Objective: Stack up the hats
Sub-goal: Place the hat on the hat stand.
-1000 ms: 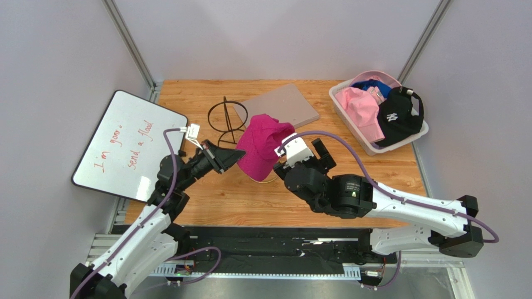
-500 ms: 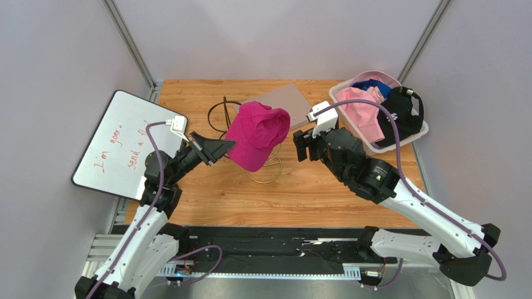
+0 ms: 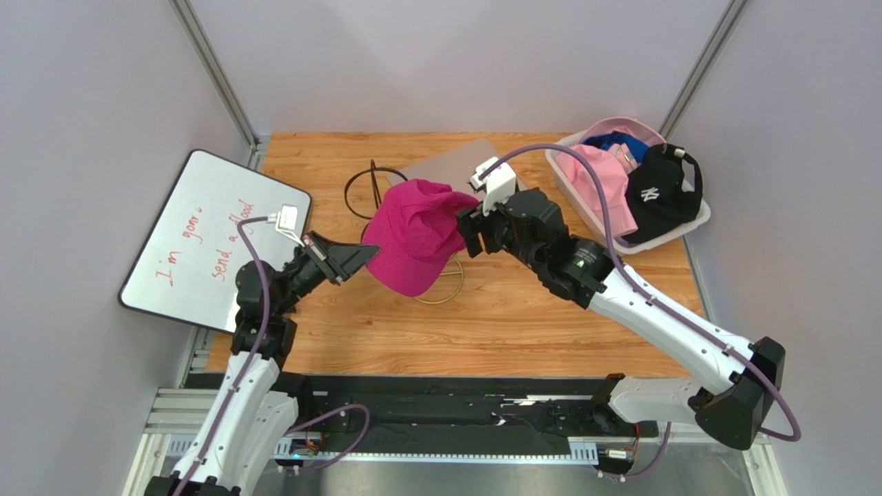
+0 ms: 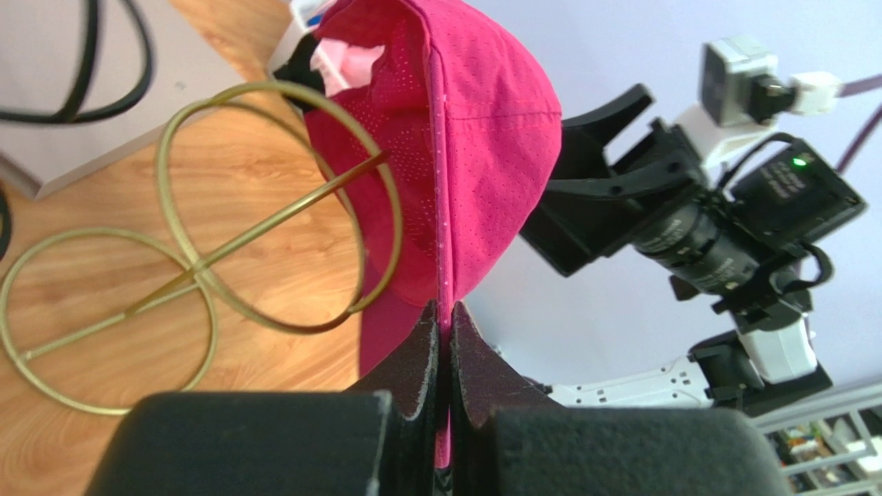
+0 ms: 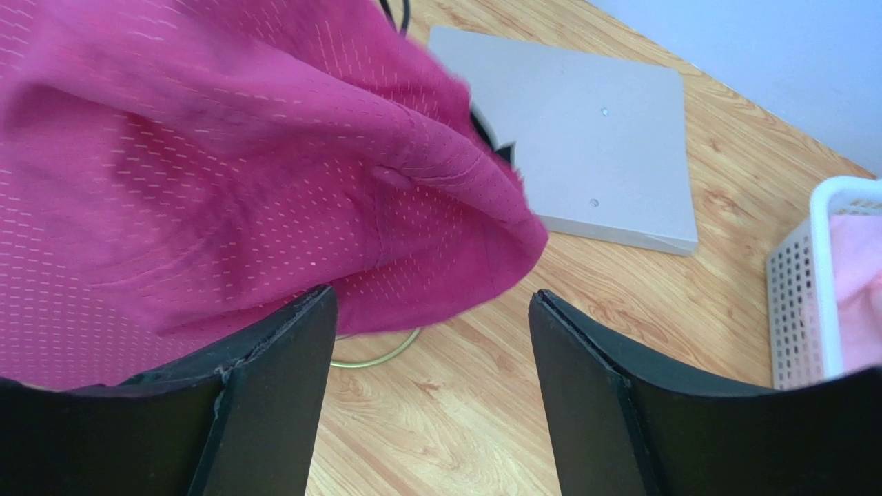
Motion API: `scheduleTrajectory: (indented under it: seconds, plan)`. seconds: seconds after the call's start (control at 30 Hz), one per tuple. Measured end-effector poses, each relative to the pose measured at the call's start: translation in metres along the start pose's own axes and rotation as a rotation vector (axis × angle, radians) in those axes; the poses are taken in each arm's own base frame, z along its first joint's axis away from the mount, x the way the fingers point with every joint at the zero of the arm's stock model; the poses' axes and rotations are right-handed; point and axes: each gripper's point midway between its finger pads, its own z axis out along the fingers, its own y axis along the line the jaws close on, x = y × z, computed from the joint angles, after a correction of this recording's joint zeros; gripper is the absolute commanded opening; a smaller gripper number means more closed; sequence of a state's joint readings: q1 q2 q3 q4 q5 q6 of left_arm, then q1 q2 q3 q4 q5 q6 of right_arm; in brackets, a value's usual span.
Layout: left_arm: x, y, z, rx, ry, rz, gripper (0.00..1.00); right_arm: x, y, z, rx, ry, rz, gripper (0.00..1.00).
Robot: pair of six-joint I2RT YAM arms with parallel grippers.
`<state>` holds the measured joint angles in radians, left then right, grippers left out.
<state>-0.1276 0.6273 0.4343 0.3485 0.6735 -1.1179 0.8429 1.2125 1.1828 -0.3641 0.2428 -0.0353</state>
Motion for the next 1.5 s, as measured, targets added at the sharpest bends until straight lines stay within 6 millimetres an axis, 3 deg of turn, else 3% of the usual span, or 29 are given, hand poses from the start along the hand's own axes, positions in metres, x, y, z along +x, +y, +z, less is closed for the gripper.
scheduleTrajectory:
  seconds: [0.17, 0.57, 0.97, 1.17, 1.5]
  plan:
    - [0.012, 0.032, -0.004, -0.064, 0.021, -0.059, 0.00, -0.001, 0.006, 0.003, -0.030, -0.003, -0.004, 0.77]
    - [0.022, 0.081, -0.011, -0.155, 0.015, -0.126, 0.00, -0.013, 0.008, 0.003, -0.044, -0.024, -0.003, 0.86]
    - [0.012, 0.092, -0.010, -0.154, -0.004, -0.151, 0.00, 0.020, 0.015, 0.038, -0.052, 0.063, -0.068, 0.75]
    - [0.008, 0.100, -0.010, -0.166, -0.011, -0.162, 0.00, 0.033, 0.008, 0.057, -0.047, 0.097, -0.082, 0.69]
    - [0.009, 0.114, -0.010, -0.177, -0.003, -0.190, 0.00, 0.036, 0.014, 0.072, -0.105, 0.083, -0.116, 0.54]
